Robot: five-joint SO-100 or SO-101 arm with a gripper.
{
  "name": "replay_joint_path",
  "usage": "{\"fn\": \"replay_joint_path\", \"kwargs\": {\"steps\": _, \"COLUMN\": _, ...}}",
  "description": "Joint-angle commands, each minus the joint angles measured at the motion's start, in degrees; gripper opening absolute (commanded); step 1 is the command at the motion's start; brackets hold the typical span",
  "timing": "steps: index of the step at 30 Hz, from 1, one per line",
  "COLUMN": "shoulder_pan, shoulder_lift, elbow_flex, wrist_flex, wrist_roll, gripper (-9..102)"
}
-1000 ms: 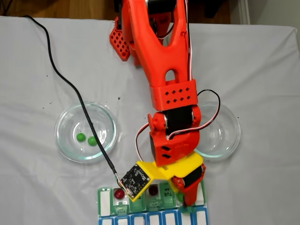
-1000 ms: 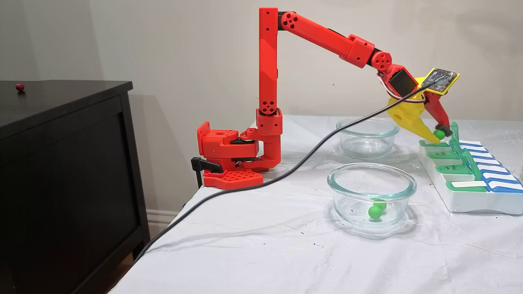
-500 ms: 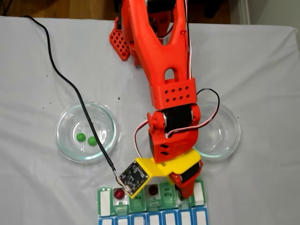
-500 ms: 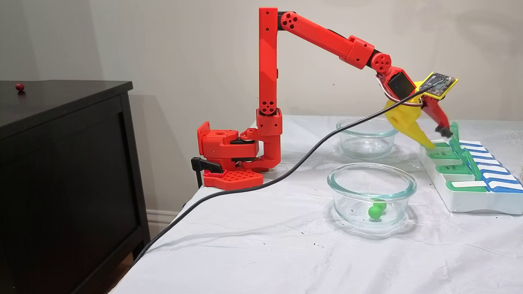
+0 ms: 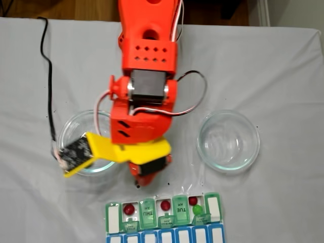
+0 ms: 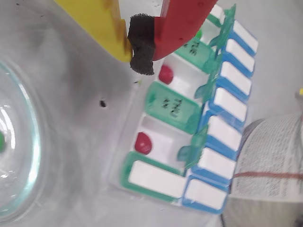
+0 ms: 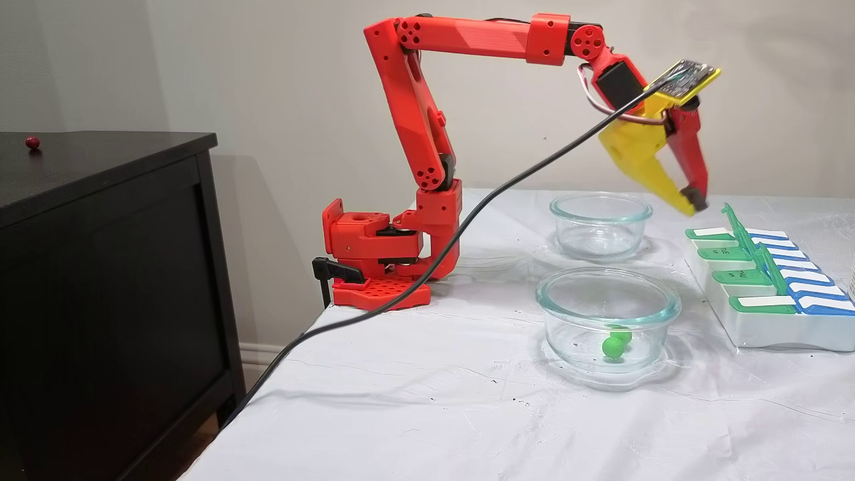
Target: Sort medicines into box.
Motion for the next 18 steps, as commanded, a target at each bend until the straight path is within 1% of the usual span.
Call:
{"fn": "replay_joint_path", "kwargs": {"steps": 1, "shoulder_pan": 5.7, "shoulder_lift": 1.4, "elbow_flex": -6.4, "wrist_flex": 4.2, "wrist_roll": 1.1, "gripper": 0}}
{"fn": "replay_joint_path", "kwargs": {"steps": 7, "shoulder_pan": 11.8, "shoulder_lift": -3.3, "elbow_flex": -4.0, "wrist_flex": 5.3, "wrist_roll": 2.2, "gripper": 0}}
{"fn": "replay_joint_path", "kwargs": {"steps": 12, "shoulder_pan": 14.6, "shoulder_lift": -6.5, "elbow_flex": -4.0, "wrist_flex": 5.9, "wrist_roll": 2.3, "gripper": 0}}
{"fn": "replay_joint_path", "kwargs": {"steps": 14, "shoulder_pan": 15.6, "shoulder_lift": -7.8, "elbow_flex": -4.0, "wrist_flex": 6.7, "wrist_roll": 2.7, "gripper": 3}}
{"fn": "replay_joint_path", "kwargs": {"steps": 18, "shoulder_pan": 17.0, "shoulder_lift": -9.8, "elbow_flex": -5.1, "wrist_flex": 9.0, "wrist_roll": 3.6, "gripper": 13}}
